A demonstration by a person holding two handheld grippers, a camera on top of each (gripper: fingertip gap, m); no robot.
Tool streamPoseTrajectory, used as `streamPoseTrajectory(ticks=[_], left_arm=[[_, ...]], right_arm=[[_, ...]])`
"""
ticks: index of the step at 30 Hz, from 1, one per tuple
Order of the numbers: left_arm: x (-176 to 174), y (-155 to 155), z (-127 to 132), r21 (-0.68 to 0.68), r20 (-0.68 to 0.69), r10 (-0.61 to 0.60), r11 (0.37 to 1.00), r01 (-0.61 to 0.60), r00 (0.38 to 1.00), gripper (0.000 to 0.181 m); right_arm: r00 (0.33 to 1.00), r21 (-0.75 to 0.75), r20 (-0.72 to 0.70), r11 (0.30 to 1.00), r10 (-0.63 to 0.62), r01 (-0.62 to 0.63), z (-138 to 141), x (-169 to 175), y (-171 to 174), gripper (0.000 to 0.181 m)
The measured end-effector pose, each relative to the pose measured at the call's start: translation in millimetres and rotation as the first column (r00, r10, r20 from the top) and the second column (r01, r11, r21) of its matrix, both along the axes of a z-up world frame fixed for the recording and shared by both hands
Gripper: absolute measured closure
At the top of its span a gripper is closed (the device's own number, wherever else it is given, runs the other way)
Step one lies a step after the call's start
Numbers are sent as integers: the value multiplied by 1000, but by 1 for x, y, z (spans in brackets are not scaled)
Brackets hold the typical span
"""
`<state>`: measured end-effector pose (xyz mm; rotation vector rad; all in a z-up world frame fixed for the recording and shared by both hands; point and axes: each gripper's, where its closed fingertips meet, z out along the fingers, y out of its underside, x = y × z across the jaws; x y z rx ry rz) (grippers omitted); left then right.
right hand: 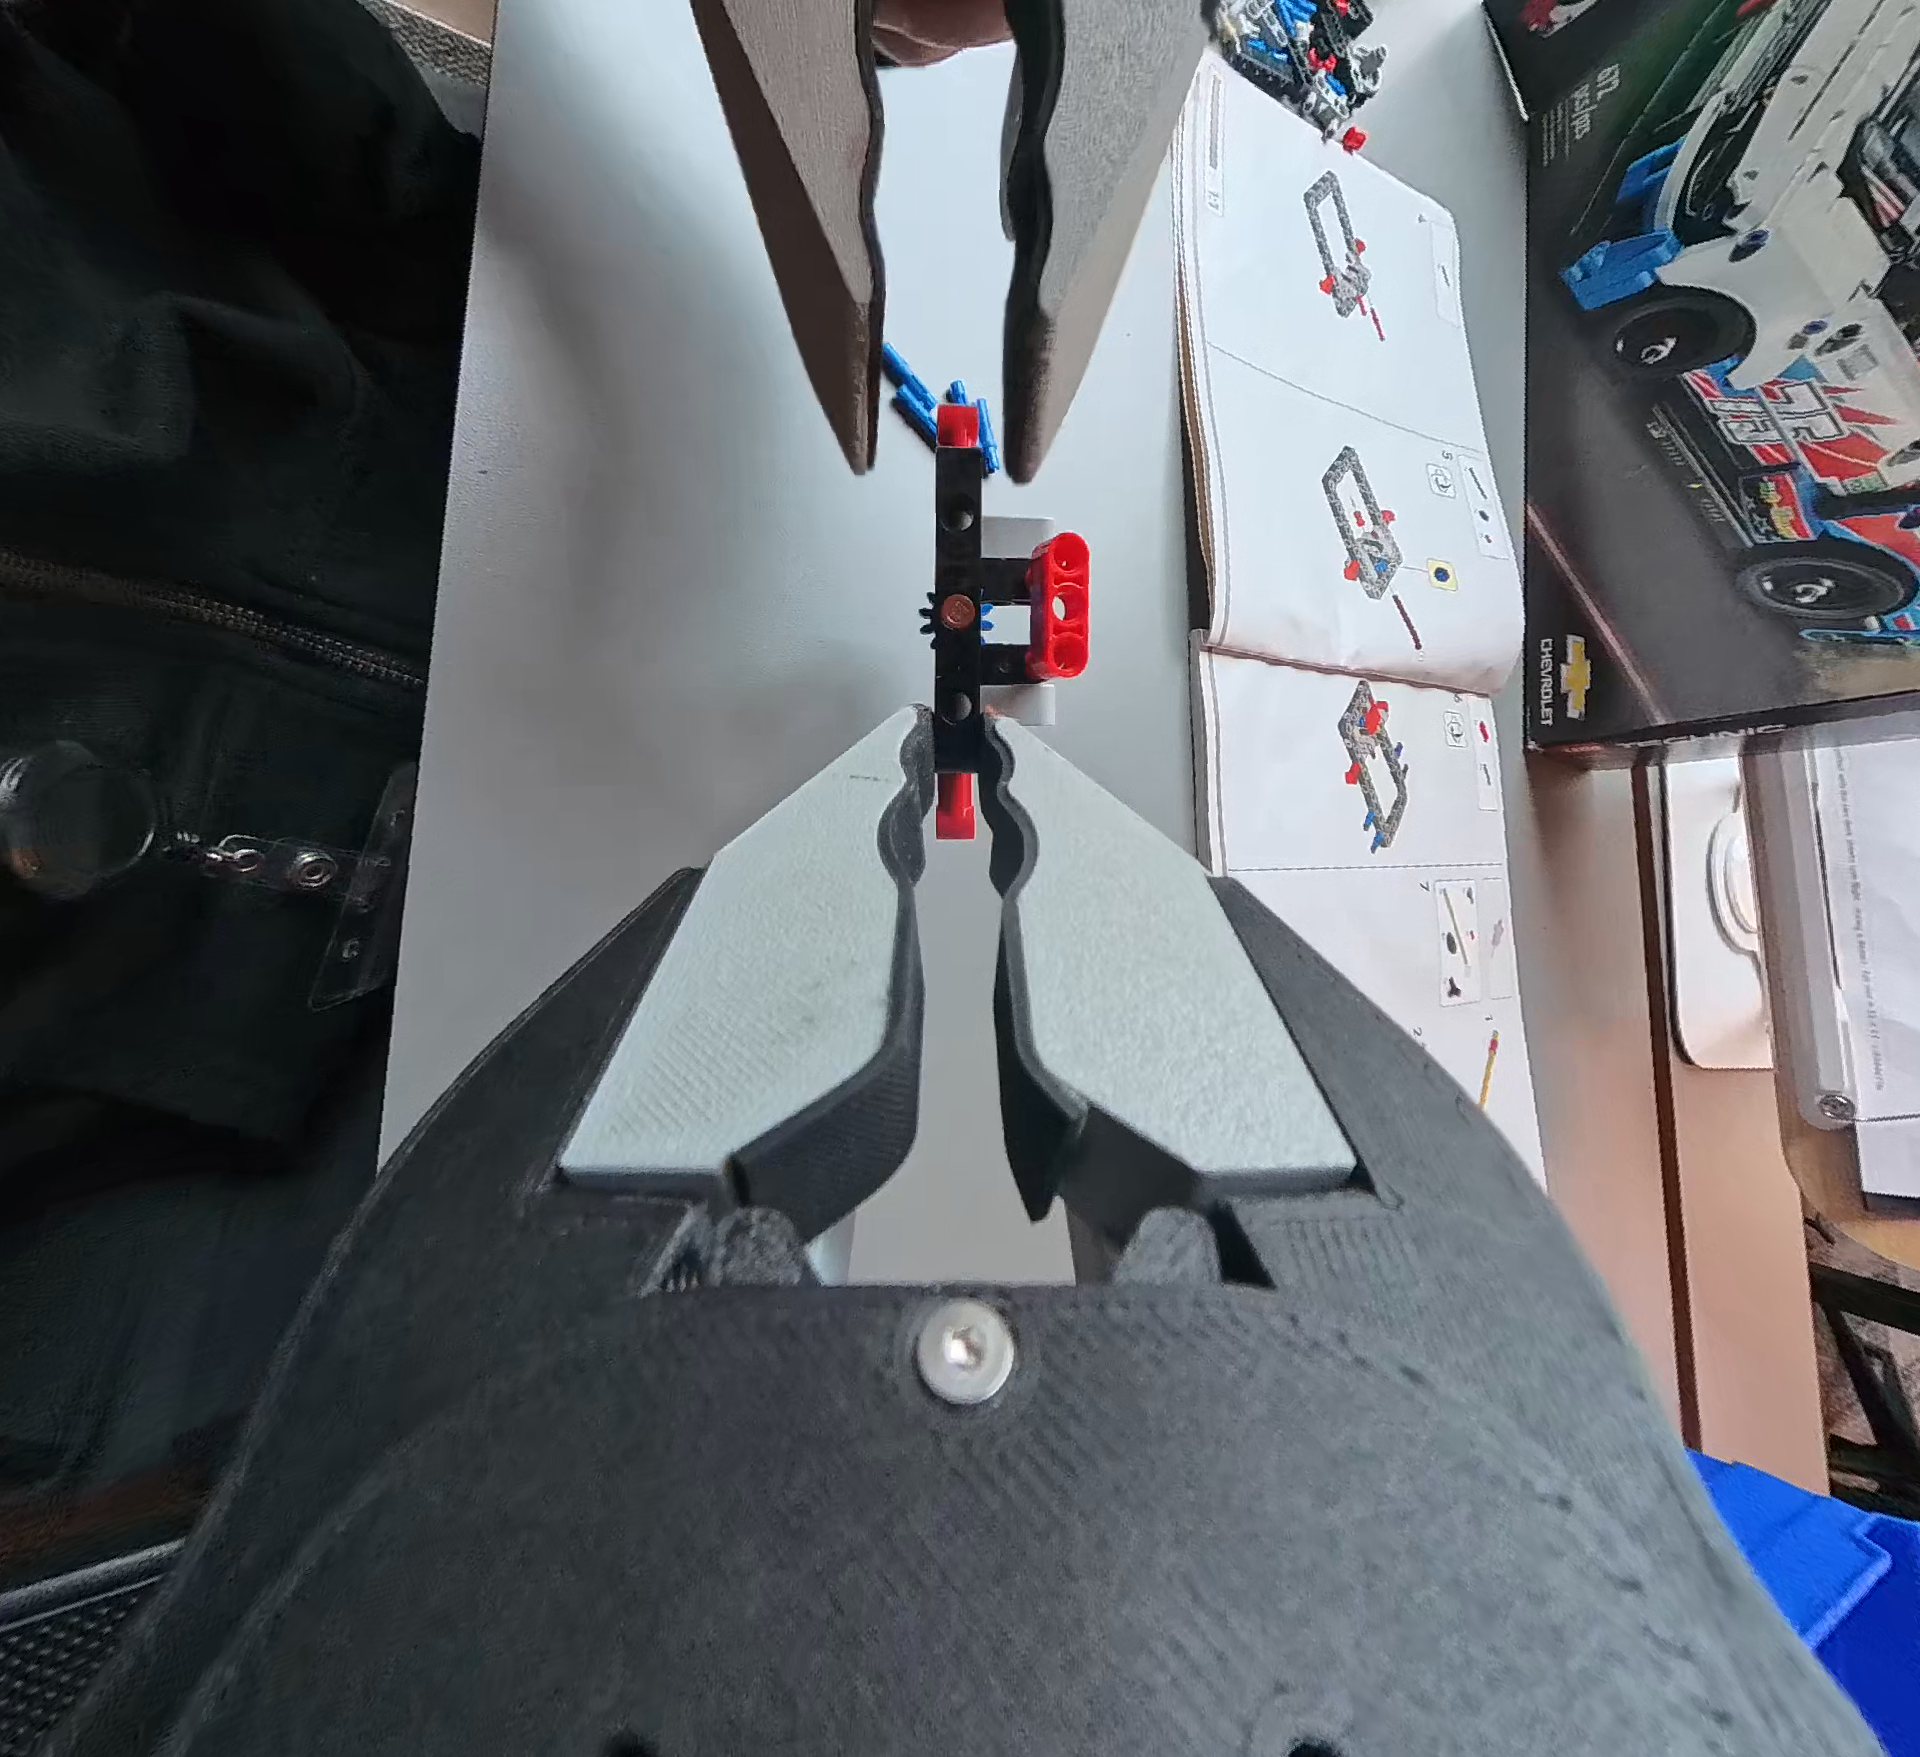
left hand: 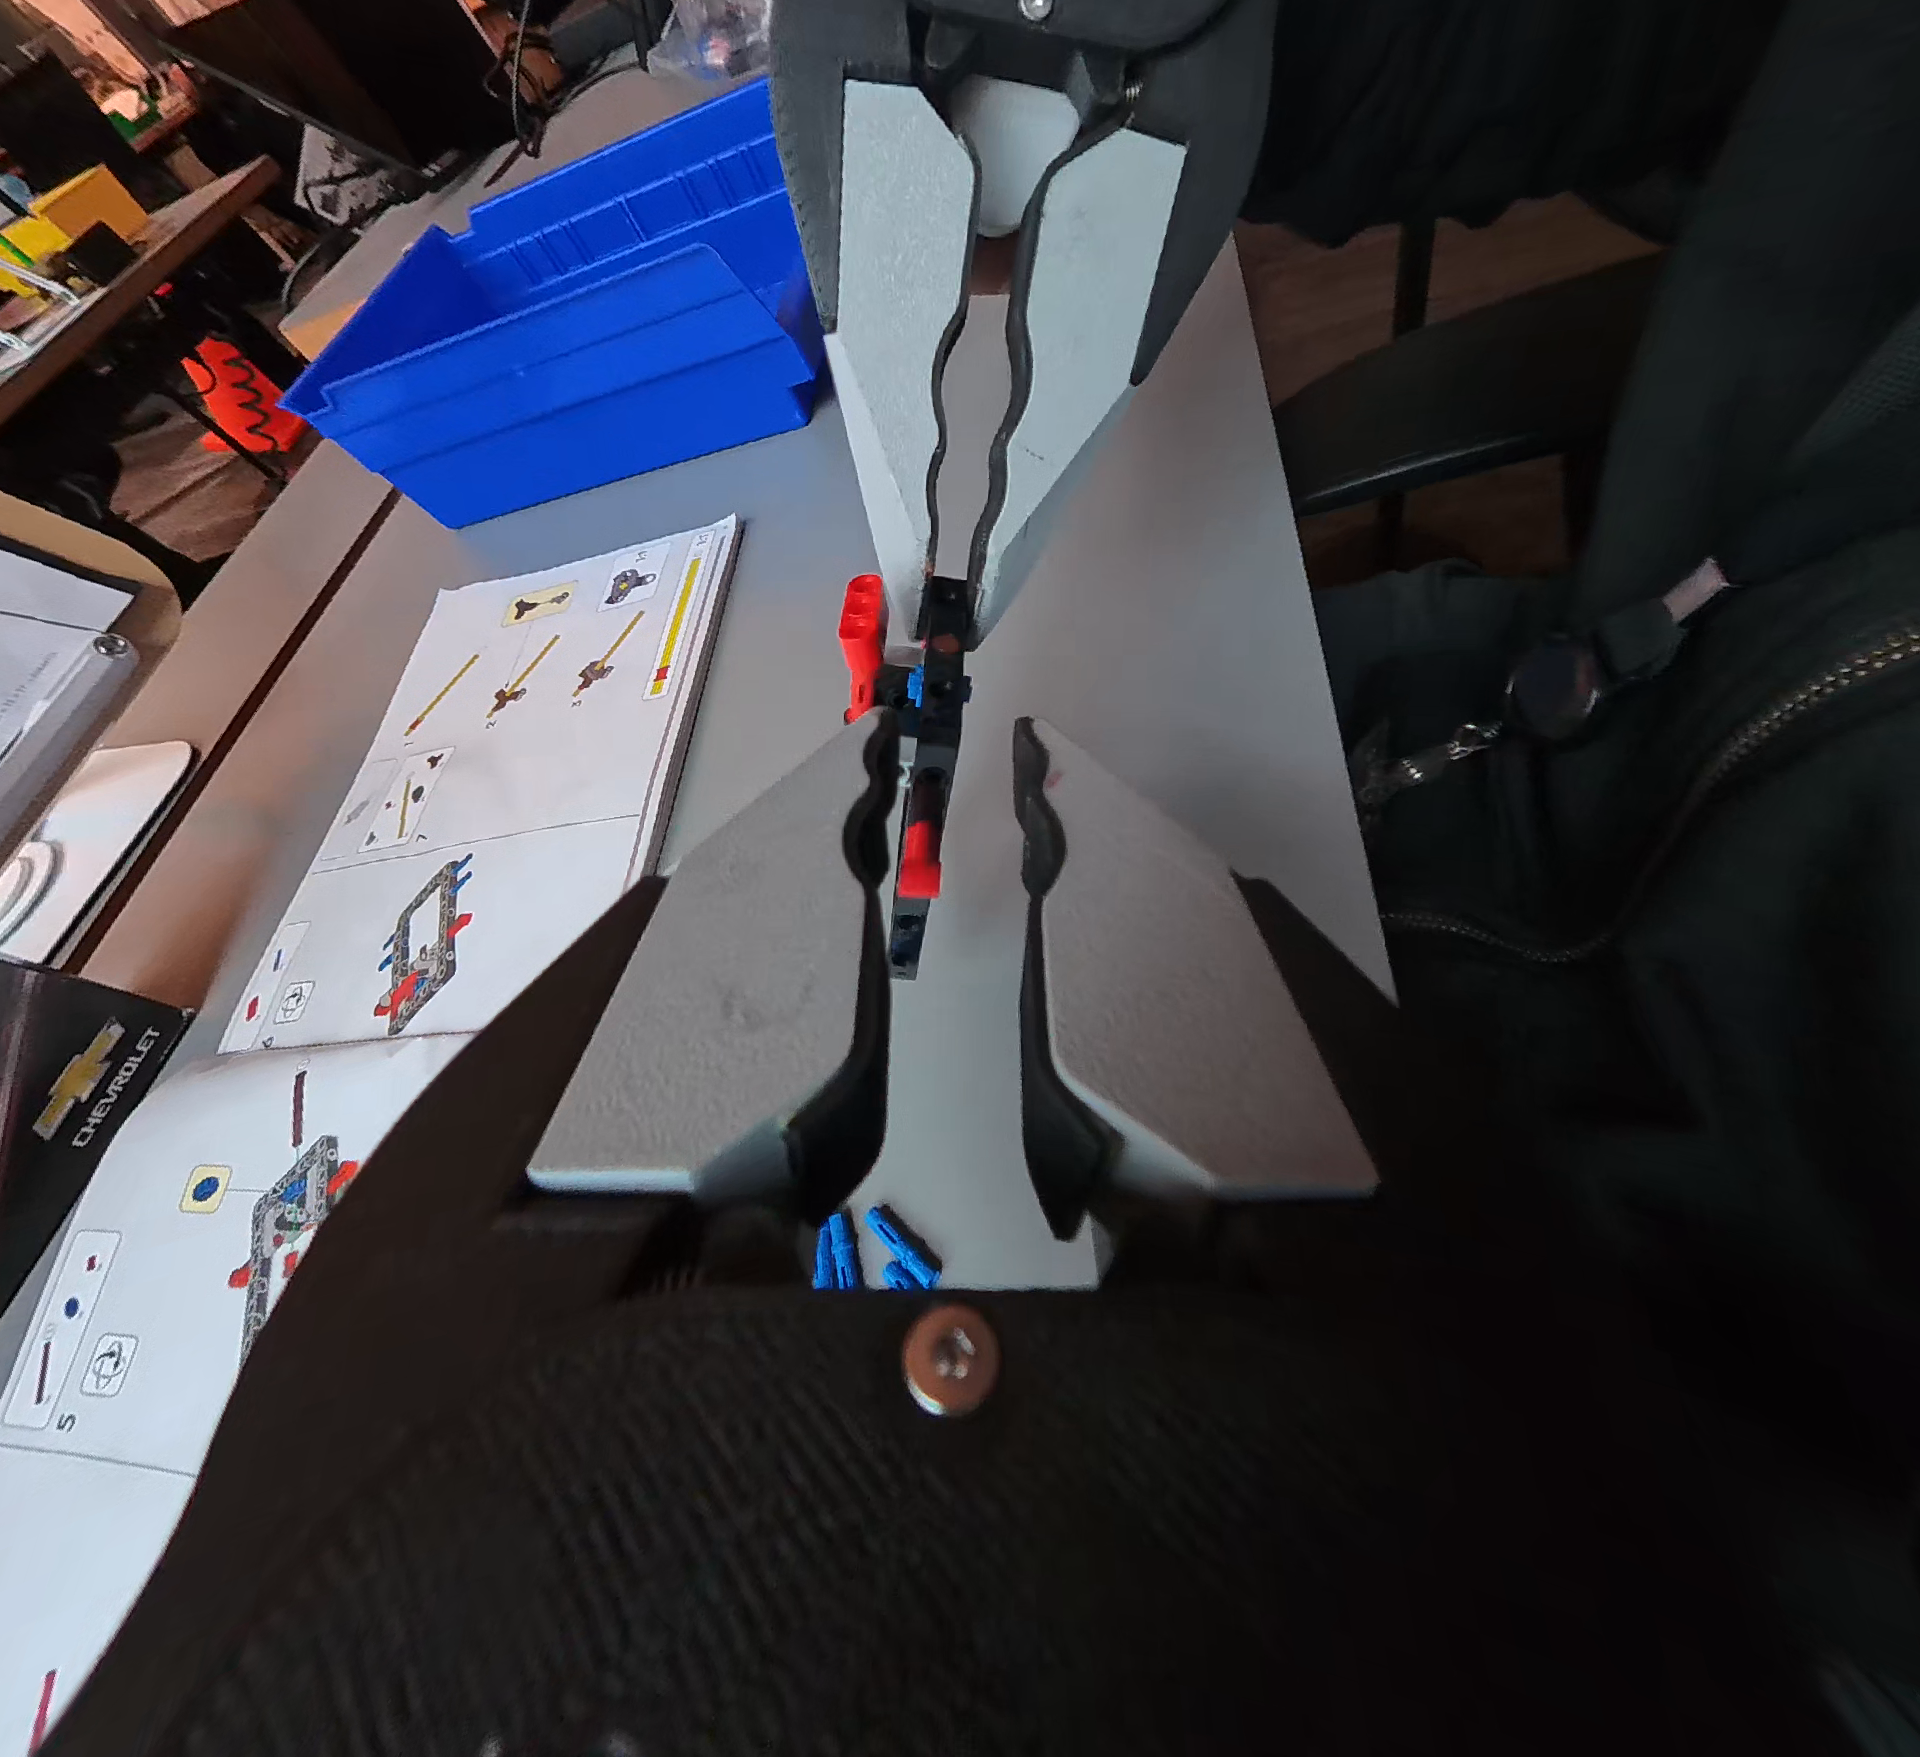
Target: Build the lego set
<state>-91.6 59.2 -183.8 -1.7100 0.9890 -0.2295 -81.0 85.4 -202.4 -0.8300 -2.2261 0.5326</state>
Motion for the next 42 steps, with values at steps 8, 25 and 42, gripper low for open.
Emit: streamPoseTrajectory(ticks=[8,25,42], left_arm=[[1,8,-10,-4,-40,5,1000,-5,999,176],[8,-4,-31,78,26,-74,994,71,997,176],[7,-8,-32,73,54,-89,994,85,995,175]], right_arm=[[1000,-43,19,999,7,-6,-4,0,-1,176],[997,-297,12,952,78,-71,14,-6,-13,163],[988,-260,77,959,135,-111,1,-13,-25,175]])
